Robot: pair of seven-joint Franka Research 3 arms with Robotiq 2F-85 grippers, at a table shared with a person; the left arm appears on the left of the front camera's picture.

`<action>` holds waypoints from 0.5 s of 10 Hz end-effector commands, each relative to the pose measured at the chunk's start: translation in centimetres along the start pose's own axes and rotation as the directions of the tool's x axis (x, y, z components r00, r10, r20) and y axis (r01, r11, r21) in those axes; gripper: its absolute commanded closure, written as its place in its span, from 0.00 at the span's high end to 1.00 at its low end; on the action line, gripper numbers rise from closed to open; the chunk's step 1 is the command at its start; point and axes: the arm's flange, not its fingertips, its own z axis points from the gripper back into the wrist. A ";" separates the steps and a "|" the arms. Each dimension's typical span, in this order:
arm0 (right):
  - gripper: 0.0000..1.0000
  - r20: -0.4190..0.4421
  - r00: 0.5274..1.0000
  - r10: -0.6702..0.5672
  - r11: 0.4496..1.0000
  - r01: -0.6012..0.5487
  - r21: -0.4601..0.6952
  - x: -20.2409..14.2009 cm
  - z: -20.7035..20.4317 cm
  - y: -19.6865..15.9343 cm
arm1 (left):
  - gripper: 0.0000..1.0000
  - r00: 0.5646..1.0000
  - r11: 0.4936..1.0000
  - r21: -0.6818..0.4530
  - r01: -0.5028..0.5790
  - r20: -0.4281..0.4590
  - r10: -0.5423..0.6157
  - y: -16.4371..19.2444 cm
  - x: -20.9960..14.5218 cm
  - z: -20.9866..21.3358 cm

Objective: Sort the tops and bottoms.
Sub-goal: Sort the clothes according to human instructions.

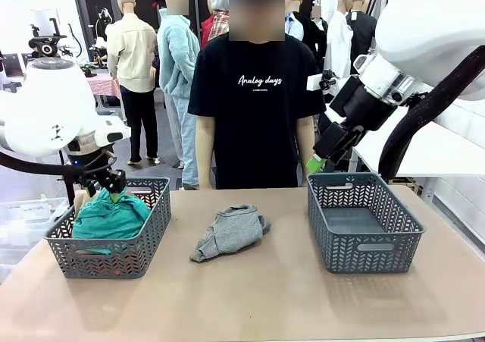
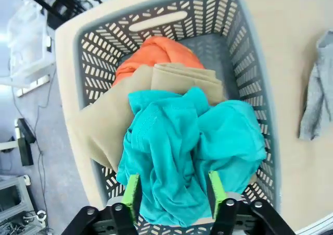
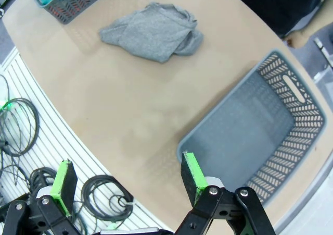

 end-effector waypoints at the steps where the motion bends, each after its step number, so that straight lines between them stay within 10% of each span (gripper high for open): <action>1: 1.00 -0.004 1.000 0.004 1.000 -0.004 -0.007 0.0 0.0 0.0 | 1.00 0.999 0.998 -0.058 -0.005 0.033 0.007 0.2 0.0 1.8; 5: 1.00 -0.004 1.000 0.004 1.000 -0.004 -0.007 0.0 0.0 0.0 | 1.00 1.000 1.000 -0.014 -0.007 0.022 0.007 -0.2 0.1 1.1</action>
